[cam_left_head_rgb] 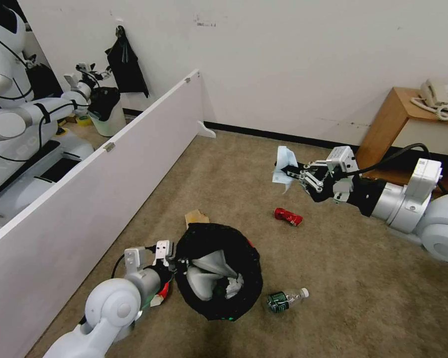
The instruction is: Pick up the trash bin, then pick up the garbage from the floor and place it into the trash bin.
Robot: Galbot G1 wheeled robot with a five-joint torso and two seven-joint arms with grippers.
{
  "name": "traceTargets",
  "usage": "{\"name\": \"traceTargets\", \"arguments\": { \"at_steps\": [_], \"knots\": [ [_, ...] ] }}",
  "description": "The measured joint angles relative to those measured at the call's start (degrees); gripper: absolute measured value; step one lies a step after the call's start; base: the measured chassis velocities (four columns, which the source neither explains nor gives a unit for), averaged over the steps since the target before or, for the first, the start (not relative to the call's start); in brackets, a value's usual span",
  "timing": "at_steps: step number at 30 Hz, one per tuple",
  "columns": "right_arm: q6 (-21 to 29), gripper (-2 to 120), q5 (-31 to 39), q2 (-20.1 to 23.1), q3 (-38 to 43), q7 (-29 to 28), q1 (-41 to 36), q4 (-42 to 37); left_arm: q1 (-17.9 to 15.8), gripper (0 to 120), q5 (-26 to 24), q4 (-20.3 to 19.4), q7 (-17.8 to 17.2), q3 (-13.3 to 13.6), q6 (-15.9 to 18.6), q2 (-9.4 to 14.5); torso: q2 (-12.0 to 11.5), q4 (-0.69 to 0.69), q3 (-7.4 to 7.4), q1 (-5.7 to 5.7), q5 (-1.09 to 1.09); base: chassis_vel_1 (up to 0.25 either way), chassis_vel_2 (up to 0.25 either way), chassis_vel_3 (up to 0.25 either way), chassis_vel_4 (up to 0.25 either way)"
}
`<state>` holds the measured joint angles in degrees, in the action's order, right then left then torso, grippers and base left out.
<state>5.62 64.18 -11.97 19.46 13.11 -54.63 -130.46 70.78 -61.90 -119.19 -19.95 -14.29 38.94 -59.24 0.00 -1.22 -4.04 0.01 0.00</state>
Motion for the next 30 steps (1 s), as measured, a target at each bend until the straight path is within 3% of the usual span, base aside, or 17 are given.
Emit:
{"name": "traceTargets", "arguments": {
  "at_steps": [12,30],
  "knots": [
    [-4.73,0,-0.76,1.7,-0.27,5.67,-0.38,-2.81,-7.35,0,-3.96,1.11,-3.23,4.85,0.73,-2.33,0.0,-0.01,0.0,0.0,0.0,0.0,0.0,0.0,0.0],
    [-6.55,0,-5.92,0.76,-8.1,9.46,-0.39,-2.81,-9.67,0,-11.48,-2.09,-8.54,5.77,1.71,-3.28,0.0,0.0,0.0,0.0,0.0,0.0,0.0,0.0,0.0]
  ]
}}
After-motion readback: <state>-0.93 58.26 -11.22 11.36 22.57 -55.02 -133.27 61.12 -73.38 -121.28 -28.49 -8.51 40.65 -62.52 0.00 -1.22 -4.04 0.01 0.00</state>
